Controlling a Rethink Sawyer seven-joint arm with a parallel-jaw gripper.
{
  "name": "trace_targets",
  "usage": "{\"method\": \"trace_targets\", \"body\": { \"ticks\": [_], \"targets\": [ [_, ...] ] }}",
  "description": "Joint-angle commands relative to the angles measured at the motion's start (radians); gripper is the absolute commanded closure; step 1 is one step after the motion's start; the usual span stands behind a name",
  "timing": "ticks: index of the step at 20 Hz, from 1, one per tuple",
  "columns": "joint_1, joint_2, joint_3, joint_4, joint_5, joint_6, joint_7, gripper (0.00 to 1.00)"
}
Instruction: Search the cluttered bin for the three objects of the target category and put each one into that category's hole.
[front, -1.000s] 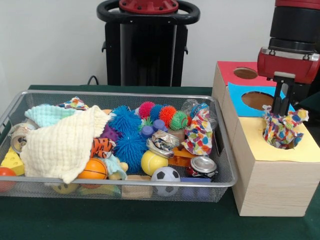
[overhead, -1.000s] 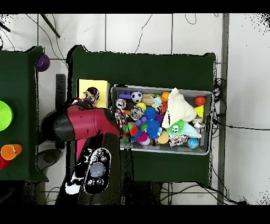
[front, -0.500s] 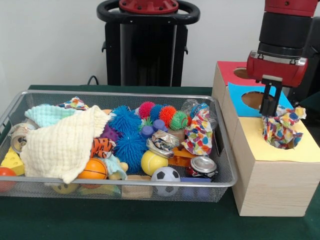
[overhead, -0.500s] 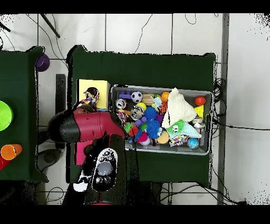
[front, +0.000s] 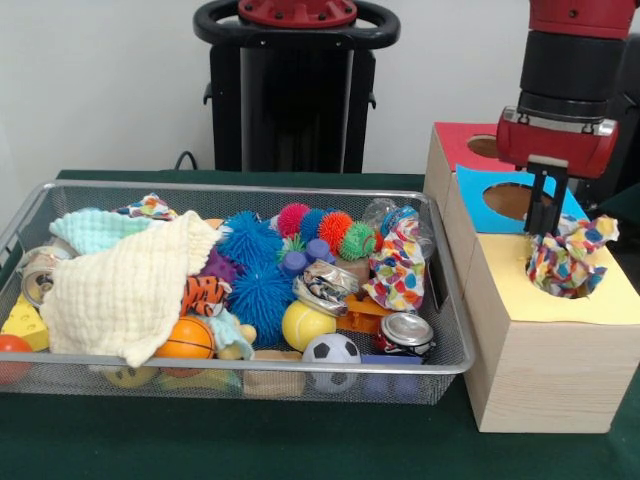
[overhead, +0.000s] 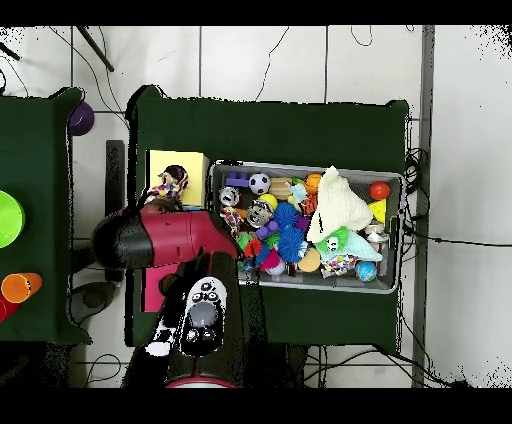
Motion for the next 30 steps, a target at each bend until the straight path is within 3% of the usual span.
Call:
{"method": "trace_targets", "body": {
  "ticks": [1, 10, 23, 30],
  "targets": [
    [-0.062, 0.043, 0.109, 0.075, -0.039, -0.117, 0.042, 1.00],
    [-0.063, 0.048, 0.105, 0.052, -0.059, -0.149, 0.030, 1.00],
    [-0.077, 0.093, 0.103, -0.052, -0.092, -0.180, 0.002, 1.00],
    [-0.020, 0.130, 0.014, -0.124, -0.107, -0.215, 0.038, 1.00]
  ]
}}
